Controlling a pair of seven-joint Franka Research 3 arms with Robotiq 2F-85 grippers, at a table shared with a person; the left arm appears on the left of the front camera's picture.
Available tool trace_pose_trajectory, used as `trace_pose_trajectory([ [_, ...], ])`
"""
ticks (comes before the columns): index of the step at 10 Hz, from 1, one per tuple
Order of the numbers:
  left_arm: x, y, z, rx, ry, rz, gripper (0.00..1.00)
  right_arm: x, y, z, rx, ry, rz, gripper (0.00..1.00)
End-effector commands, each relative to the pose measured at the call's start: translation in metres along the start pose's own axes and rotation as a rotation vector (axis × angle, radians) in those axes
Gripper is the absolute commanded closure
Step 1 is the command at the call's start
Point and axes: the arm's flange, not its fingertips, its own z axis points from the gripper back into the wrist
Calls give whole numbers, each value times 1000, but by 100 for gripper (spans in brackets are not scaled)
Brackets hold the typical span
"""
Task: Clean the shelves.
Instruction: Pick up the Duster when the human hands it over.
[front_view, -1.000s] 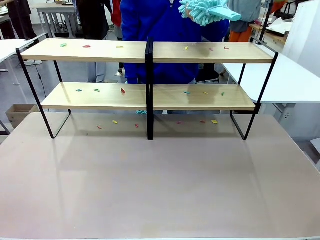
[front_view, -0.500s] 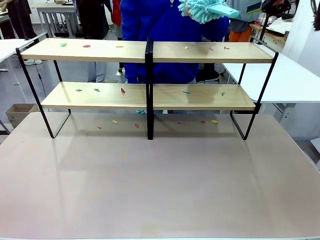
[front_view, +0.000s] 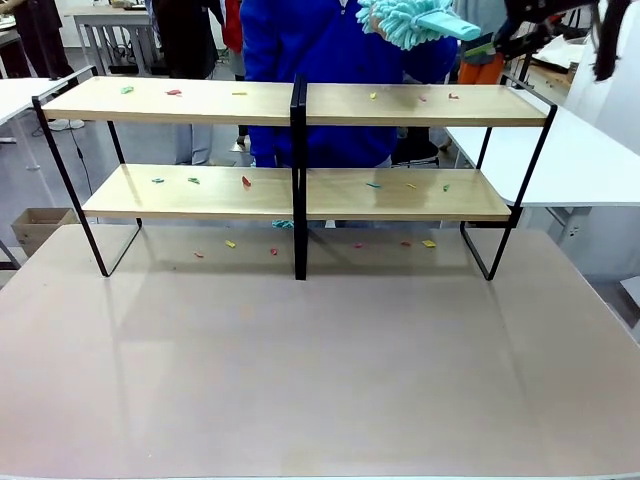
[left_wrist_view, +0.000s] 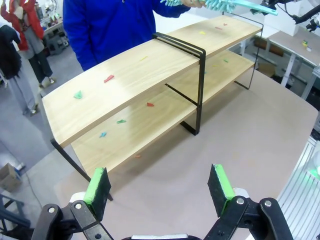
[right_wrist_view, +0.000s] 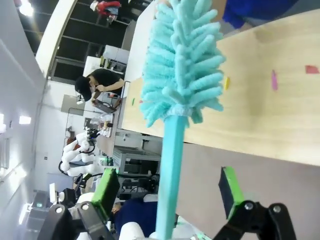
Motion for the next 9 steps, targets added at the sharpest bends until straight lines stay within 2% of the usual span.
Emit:
trace_pose_trajectory([
  [1, 0, 0, -1, -3, -2, 4, 0, 11, 7, 0, 36, 19, -49, 0],
  [4, 0, 0, -1, -3, -2, 4, 0, 13, 5, -5, 17, 43, -66, 0],
  [5, 0, 0, -1, -3, -2, 4, 0, 13, 5, -9, 13, 55, -64, 4],
  [6, 0, 0, -1, -3, -2, 4, 0, 14, 5, -9, 14, 45, -62, 55],
  [7, 0, 0, -1, -3, -2, 4, 0, 14, 5, -9, 22, 41, -66, 61],
  [8, 0, 0, -1, -3, -2, 4, 0, 15, 5, -9, 24, 36, -71, 100],
  [9, 0, 0, -1, -3, -2, 4, 0, 15, 4, -8, 27, 36, -68, 100],
])
